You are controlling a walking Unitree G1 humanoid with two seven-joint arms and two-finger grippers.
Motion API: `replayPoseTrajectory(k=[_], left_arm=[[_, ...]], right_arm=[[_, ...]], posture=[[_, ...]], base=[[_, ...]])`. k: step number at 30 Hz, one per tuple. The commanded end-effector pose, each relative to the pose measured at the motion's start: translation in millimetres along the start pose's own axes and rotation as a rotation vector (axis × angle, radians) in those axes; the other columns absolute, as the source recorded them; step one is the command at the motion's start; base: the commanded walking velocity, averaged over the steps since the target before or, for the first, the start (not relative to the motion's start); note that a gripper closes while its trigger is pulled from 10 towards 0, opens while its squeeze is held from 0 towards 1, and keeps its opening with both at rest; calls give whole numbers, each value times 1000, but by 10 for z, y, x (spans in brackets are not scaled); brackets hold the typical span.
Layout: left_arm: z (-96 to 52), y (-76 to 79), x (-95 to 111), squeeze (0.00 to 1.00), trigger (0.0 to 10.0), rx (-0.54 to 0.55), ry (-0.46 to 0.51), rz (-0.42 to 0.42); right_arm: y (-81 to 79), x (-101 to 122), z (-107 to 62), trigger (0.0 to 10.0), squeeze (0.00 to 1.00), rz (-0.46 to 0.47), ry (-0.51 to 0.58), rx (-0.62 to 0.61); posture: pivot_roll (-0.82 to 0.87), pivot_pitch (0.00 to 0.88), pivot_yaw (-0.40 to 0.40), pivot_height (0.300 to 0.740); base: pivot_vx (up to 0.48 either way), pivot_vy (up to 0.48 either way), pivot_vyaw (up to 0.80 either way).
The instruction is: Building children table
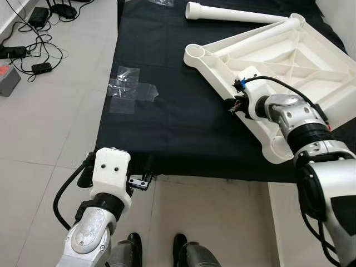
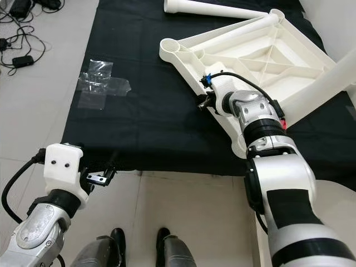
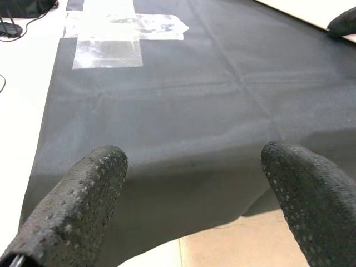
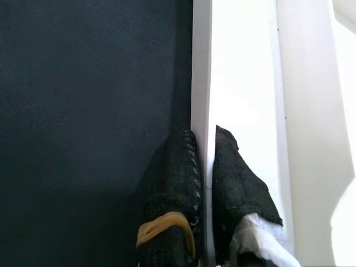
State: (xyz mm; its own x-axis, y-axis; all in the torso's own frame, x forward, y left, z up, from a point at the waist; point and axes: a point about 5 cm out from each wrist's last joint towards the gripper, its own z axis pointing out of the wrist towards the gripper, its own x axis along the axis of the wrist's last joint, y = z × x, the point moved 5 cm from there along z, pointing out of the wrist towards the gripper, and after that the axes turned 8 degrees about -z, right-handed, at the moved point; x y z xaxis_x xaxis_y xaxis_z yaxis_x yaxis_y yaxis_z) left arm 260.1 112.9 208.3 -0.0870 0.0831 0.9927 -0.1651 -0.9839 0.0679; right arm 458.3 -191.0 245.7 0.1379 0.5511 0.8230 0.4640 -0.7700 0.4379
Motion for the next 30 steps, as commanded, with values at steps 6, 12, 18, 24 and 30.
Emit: replayPoseTrajectory(k=[6, 12, 18, 24, 30], left_arm=[[7, -30, -32, 0, 10000, 2, -7, 10], [26, -63, -38, 0, 10000, -1, -6, 18], [37, -78, -41, 0, 10000, -2, -5, 24], [51, -93, -54, 0, 10000, -6, -6, 32], [85, -96, -59, 0, 10000, -18, -2, 37]], right_arm=[[-64, -436, -71, 0, 0, 135, -75, 91], [108, -504, -208, 0, 0, 219, -55, 58], [244, -560, -329, 0, 0, 222, -60, 37], [258, -646, -452, 0, 0, 196, -64, 108], [-93, -624, -537, 0, 0, 120, 27, 402]], posture=[[63, 278, -167, 740], [60, 284, -149, 740], [61, 286, -146, 740], [53, 287, -132, 740], [52, 284, -125, 740]], base=[[0, 0, 0], [0, 0, 0], [0, 0, 0], [0, 0, 0], [0, 0, 0]])
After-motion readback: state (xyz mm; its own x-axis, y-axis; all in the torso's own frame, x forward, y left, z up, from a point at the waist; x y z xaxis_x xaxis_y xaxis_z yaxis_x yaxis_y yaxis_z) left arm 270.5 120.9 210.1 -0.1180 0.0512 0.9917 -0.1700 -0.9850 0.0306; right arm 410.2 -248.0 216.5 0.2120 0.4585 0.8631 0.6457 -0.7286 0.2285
